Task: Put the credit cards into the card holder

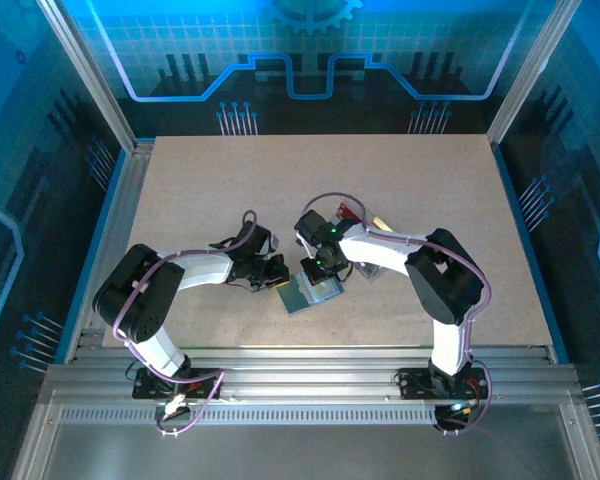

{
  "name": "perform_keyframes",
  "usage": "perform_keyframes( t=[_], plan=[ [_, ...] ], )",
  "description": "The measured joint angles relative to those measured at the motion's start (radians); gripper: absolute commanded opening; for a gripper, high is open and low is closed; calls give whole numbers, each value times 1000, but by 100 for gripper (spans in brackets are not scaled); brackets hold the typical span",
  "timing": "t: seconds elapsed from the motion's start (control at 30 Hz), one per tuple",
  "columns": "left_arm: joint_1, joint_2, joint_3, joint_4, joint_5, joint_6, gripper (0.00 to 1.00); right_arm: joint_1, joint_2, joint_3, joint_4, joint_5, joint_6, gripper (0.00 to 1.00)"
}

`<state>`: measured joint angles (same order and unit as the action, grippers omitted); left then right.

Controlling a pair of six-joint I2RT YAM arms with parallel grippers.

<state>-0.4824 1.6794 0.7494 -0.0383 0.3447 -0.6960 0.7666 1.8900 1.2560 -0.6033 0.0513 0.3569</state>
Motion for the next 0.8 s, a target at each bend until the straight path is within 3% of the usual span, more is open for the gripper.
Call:
perform_keyframes(
  t=[0.2, 0.33, 0.53, 0.8],
  plan=[
    [-13, 10, 0, 29, 4, 0, 0, 5, -31, 2, -8, -71, 1, 5],
    [-19, 16, 0, 45, 4, -1, 0, 5, -34, 2, 10, -168, 16, 22],
    [-19, 17, 0, 47, 5, -4, 0, 3, -49, -40, 92, -309, 76, 39],
    [-19, 18, -3, 53, 6, -8, 0, -2, -123, -154, 149, -374, 154, 44]
  ],
)
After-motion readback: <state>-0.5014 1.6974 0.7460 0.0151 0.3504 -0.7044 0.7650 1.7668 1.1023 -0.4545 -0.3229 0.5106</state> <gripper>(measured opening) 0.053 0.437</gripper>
